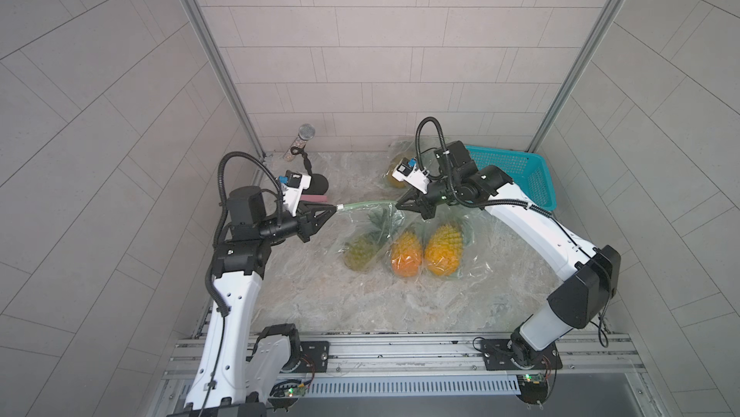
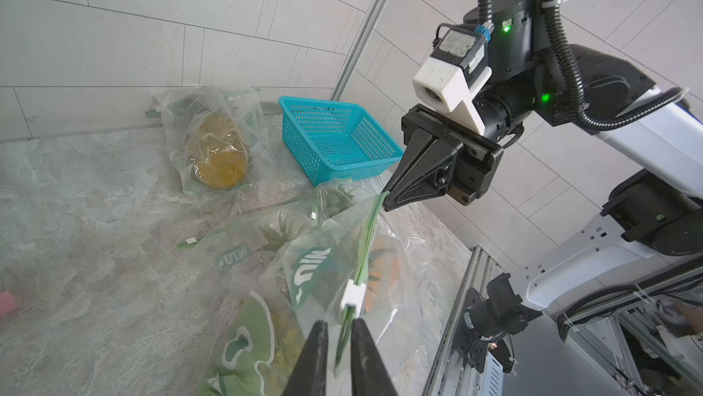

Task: Open the zip-top bag and take out the pineapple
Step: Adjust the zipper food storage bag at the center of the board, then unzip the zipper on the zipper food storage bag.

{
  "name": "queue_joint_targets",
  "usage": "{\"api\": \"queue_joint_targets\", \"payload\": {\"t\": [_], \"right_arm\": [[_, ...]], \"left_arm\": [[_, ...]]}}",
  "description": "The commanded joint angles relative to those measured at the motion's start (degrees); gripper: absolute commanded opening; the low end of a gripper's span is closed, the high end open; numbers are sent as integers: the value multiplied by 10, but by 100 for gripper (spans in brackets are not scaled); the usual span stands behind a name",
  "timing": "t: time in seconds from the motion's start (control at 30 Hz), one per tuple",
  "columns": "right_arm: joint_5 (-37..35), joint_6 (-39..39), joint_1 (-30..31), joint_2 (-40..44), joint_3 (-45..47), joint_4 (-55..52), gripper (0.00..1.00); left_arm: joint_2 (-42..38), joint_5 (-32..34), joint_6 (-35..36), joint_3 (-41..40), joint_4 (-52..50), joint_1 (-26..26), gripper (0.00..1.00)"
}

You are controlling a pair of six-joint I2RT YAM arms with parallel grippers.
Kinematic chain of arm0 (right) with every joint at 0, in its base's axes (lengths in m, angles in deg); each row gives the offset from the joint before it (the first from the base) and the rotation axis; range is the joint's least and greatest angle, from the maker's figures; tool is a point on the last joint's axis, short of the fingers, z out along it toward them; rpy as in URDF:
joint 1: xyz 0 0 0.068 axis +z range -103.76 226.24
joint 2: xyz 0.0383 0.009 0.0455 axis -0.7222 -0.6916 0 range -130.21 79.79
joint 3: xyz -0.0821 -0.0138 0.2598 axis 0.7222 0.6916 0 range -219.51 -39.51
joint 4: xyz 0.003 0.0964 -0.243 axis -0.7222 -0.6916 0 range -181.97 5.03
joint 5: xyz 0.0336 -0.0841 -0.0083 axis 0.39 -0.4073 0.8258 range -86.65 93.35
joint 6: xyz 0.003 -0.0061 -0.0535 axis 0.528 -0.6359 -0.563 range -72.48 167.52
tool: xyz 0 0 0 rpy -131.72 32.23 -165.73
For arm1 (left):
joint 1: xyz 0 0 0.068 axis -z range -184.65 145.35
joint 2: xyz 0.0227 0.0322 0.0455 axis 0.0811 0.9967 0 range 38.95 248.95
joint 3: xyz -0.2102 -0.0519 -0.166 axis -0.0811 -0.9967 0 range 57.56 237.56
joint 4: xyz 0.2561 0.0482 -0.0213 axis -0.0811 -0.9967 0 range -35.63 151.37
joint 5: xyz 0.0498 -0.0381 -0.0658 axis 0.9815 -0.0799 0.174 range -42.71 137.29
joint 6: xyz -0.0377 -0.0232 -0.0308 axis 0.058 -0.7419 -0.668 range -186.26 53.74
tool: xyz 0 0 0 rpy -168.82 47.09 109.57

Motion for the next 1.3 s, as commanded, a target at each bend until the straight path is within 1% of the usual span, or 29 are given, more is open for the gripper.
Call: {"api": "queue_joint_targets", "payload": {"t": [0.0,0.03,0.13,0.23,0.33,0.47,0.6,0.7,0.9,1.07,1.27], "right_arm": [[8,-10,4,-2,-19,0,0],[9,-10,5,-2,-20,-1,0],[16,-6,6,2,-23,4,0],[33,9,8,15,-23,22,15],[53,15,14,31,-28,33,23],[66,26,30,42,-39,54,35],[95,39,46,38,-60,72,50],[107,48,58,24,-83,77,56],[114,40,85,-23,-140,54,61],[126,36,100,-65,-184,32,62],[134,23,111,-94,-209,12,62]], "left_arm": [[-2,-23,1,-7,28,-3,9],[-2,-24,0,-8,31,-3,1],[-3,-32,-13,-9,46,-3,0],[-3,-41,-25,-7,61,-3,0],[-5,-39,-39,-6,84,-1,0],[-8,-31,-71,-6,140,0,0],[1,-64,-67,5,157,1,0],[6,-85,-62,12,163,5,0],[9,-111,-57,21,167,22,0],[7,-126,-54,23,169,37,0],[7,-134,-53,22,169,43,0]]}}
